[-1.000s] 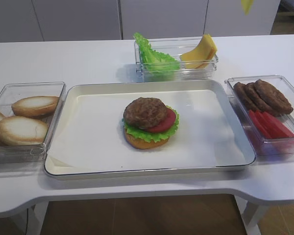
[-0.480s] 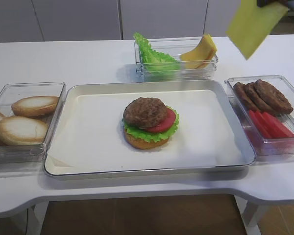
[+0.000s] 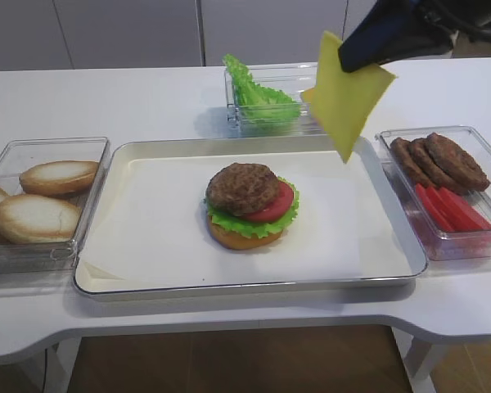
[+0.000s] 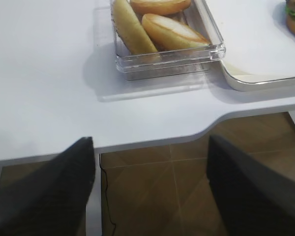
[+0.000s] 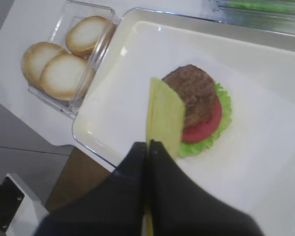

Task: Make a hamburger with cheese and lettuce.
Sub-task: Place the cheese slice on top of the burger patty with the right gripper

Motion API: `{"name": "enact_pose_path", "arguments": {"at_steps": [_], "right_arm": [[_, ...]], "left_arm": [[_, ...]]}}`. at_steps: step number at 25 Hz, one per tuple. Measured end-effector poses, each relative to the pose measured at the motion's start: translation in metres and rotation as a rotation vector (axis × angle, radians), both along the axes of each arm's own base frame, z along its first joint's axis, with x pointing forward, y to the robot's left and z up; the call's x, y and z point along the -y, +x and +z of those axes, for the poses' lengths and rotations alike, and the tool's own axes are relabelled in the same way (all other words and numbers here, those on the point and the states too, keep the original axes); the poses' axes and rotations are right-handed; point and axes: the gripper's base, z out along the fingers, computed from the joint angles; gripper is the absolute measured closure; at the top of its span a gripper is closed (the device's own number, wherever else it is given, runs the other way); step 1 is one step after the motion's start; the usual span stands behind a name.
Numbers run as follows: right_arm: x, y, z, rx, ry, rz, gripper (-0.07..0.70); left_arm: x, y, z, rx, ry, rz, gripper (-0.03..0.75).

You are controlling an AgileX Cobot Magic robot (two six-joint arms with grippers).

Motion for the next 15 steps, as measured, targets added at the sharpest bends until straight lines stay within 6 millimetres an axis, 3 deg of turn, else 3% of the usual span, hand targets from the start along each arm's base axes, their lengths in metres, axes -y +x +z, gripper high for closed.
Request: {"name": "enact_pose_path", "arguments": {"at_steps": [7,15], "right_arm": [[-0.024,0.006,-0.007,0.012,0.078,0.071,0.632],[-0.041,0.034,-0.040,-0.065,0.201,0.135,0.632]], "left_arm": [[0.000,0.000,0.000,0.000,0.000,0.000,0.188],[0.000,0.000,0.000,0.000,0.000,0.000,0.188]]}}
